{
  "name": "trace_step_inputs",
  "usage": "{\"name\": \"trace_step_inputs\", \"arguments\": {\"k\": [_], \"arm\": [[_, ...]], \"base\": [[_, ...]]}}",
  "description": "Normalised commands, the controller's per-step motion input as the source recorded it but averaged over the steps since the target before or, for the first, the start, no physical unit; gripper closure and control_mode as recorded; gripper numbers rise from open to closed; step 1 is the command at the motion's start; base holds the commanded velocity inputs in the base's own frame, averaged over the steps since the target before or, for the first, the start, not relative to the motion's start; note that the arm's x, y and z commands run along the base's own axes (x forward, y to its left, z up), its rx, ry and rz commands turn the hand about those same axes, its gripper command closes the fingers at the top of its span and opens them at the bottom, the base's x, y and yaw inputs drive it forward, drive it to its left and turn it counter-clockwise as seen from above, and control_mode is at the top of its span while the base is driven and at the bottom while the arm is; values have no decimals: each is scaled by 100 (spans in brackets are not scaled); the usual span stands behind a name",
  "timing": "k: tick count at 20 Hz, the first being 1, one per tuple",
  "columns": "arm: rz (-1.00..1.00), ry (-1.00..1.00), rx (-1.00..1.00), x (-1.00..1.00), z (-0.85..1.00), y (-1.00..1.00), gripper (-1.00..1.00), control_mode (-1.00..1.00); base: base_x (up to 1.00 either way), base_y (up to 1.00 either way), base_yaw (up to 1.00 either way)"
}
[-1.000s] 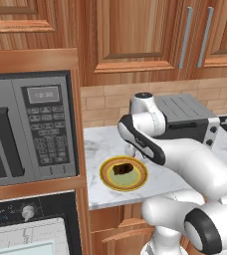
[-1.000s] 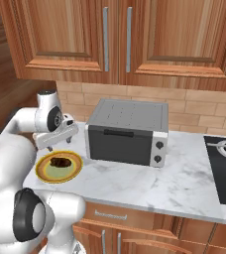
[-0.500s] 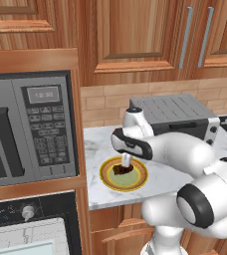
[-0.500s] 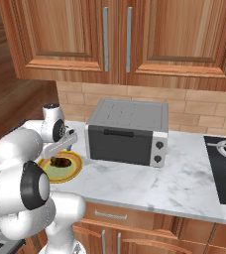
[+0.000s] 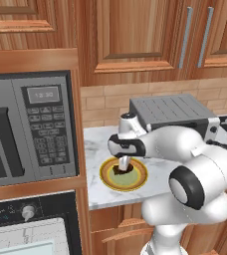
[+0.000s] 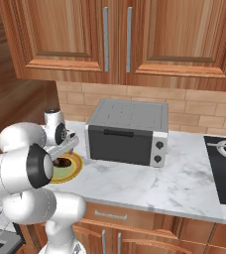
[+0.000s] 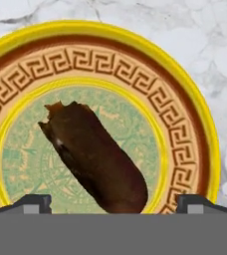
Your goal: Place the sweet potato on the bottom rack of the oven.
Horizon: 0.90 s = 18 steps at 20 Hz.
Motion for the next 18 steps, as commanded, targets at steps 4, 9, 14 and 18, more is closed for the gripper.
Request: {"name": "trace_step_inputs", "arguments": {"k": [4, 9, 14, 18], "arm": [[0, 0, 0, 0, -37, 0, -100, -100], [0, 0, -2, 0, -47, 0, -100, -100], [0, -2, 0, -2, -17, 0, -100, -100], [0, -2, 0, 0, -12, 0, 100, -100]], "base": [[0, 0, 0], [0, 0, 0], [0, 0, 0], [0, 0, 0]]}}
